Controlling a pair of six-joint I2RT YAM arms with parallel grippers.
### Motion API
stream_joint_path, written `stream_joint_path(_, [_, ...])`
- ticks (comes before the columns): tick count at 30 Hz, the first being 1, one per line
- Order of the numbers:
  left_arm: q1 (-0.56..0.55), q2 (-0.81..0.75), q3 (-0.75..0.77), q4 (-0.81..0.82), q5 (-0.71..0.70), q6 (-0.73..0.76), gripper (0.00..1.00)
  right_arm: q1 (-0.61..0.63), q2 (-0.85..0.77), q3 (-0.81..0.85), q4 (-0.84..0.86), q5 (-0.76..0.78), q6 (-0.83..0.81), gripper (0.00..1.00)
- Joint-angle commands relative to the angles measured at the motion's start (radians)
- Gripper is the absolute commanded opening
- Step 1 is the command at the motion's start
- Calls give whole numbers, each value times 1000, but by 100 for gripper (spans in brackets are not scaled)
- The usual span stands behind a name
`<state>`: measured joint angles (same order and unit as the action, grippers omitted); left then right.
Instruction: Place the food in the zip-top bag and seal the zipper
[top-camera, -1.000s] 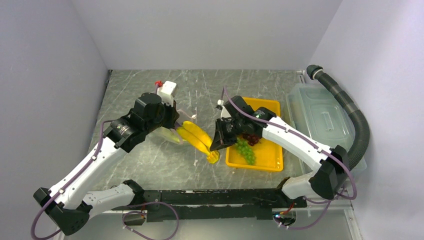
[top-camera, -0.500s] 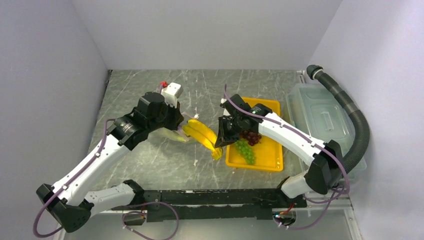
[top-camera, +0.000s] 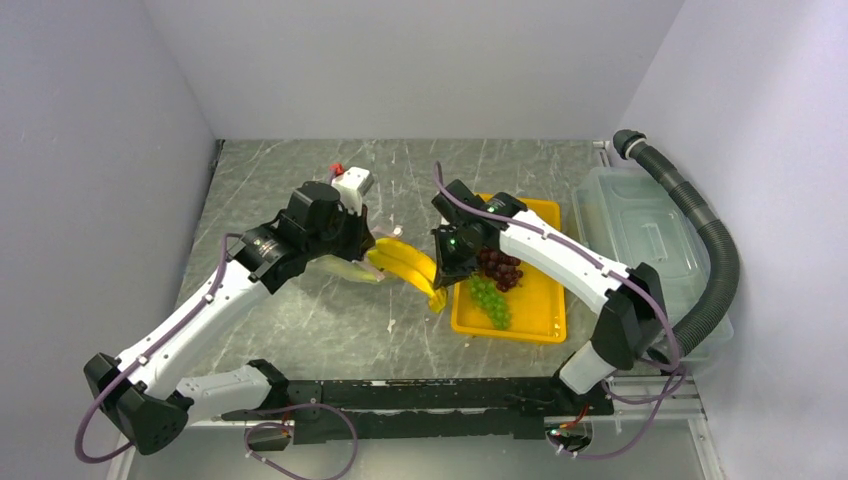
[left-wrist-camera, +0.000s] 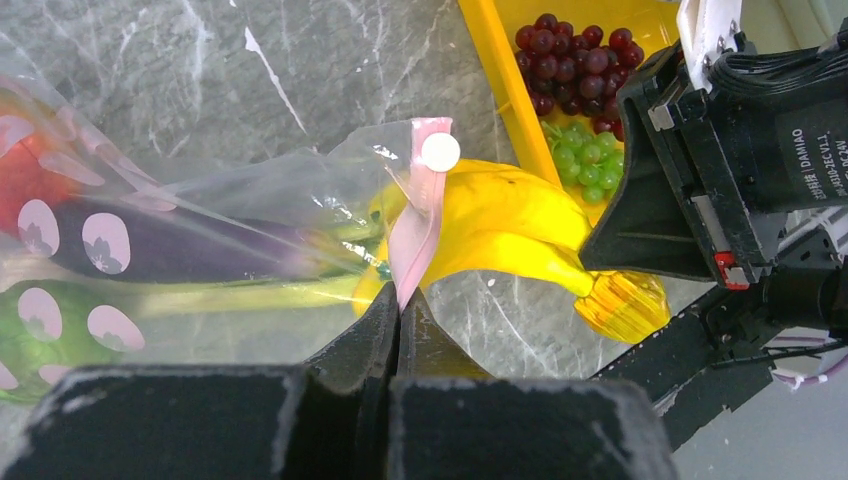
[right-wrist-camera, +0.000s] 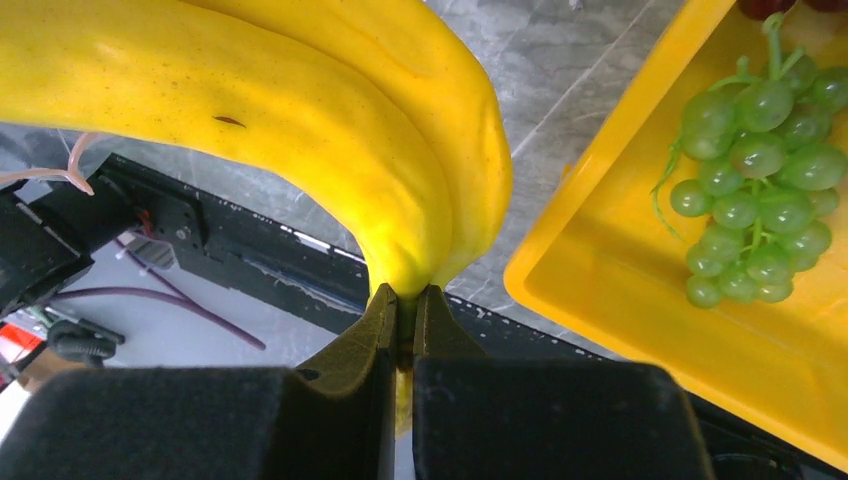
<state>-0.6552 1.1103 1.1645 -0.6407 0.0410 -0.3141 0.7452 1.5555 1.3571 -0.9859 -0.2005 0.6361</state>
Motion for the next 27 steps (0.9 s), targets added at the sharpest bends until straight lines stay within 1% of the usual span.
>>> stream_joint_path(1, [-2, -1, 22, 25, -37, -41, 0, 19, 54, 139, -78, 101, -17, 0])
stream_joint_path(10, [-15, 15, 28, 0, -104, -66, 0, 95, 226, 404, -221, 194, -25, 0])
stream_joint_path(12, [-17, 21, 31, -9, -116, -67, 0, 120, 267, 482, -251, 199, -24, 0])
stream_joint_path(14, [-17, 22, 33, -15, -122, -70, 0, 137, 292, 526, -258, 191, -23, 0])
stream_joint_path(24, [-17, 22, 39, -21, -116, -64, 0, 148, 300, 540, -119, 56, -18, 0])
stream_joint_path(27, [-16, 28, 42, -24, -107, -62, 0, 157, 315, 574, -95, 44, -19, 0])
